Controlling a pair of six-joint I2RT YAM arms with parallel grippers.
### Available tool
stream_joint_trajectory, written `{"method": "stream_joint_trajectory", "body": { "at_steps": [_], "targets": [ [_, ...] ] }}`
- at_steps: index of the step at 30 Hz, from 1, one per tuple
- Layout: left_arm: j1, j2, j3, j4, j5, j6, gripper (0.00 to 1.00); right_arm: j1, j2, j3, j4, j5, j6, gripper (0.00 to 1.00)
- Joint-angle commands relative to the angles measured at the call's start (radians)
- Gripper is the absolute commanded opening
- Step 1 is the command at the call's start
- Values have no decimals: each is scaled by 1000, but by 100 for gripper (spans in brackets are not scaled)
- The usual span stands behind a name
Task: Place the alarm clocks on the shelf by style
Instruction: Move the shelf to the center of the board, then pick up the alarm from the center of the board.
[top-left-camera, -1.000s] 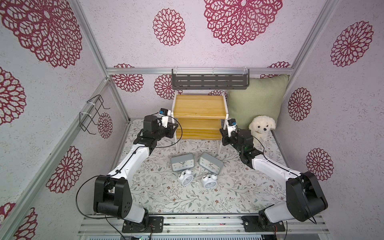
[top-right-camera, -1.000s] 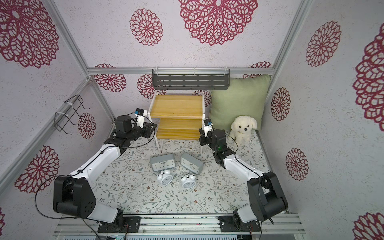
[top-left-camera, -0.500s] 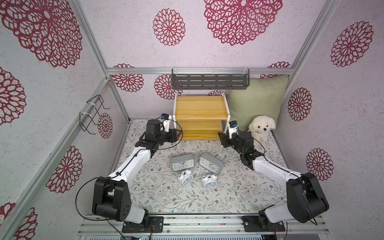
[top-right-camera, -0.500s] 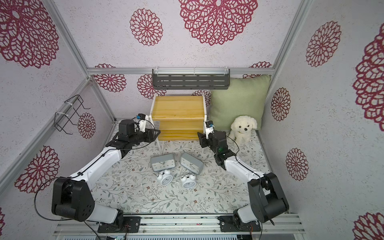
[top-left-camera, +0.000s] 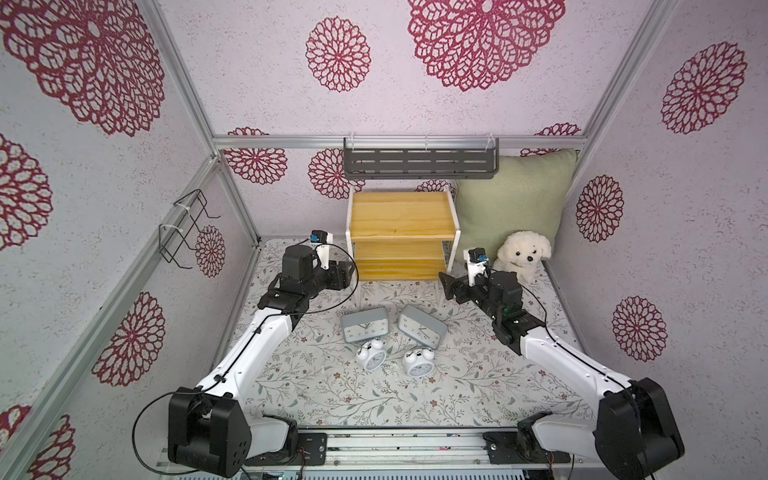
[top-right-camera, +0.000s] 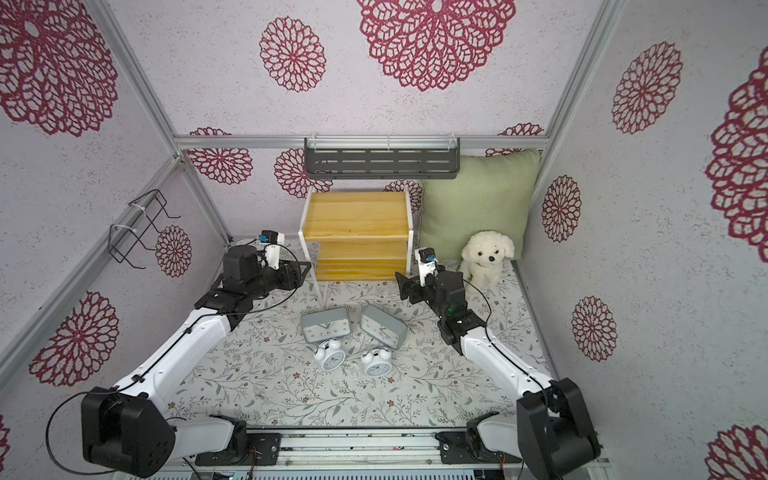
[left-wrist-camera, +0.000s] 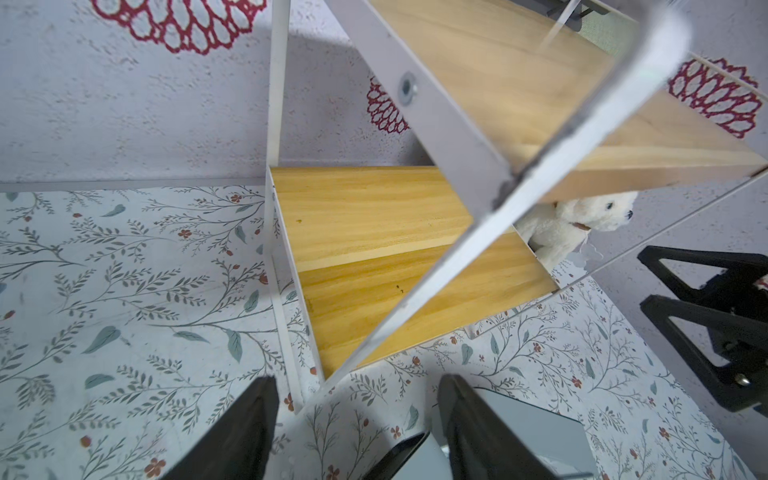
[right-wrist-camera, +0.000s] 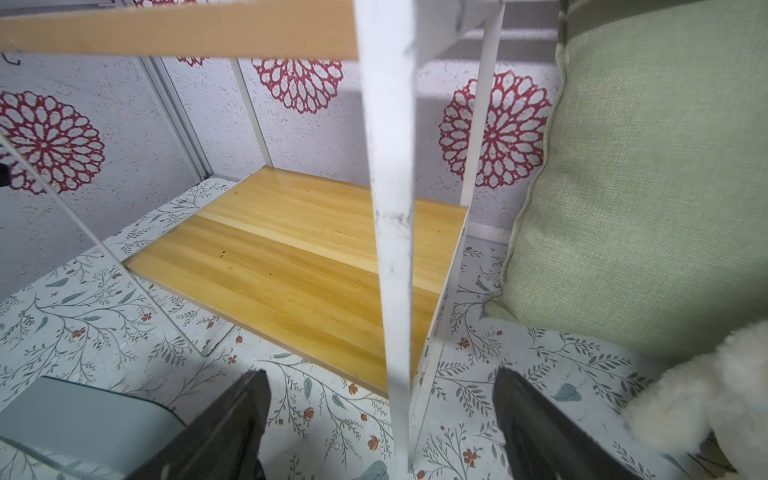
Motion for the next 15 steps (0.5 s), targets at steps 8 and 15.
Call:
{"method": "stream_joint_trajectory", "body": {
  "at_steps": [8,15],
  "targets": [
    [-4,-160,-108,-60,-91,30,69,-3,-251,-128,-202,-92,-33,92],
    [-1,-226,-156,-74,-101,30,69,19,-347,-261,-254,-196,83,90]
  ]
}}
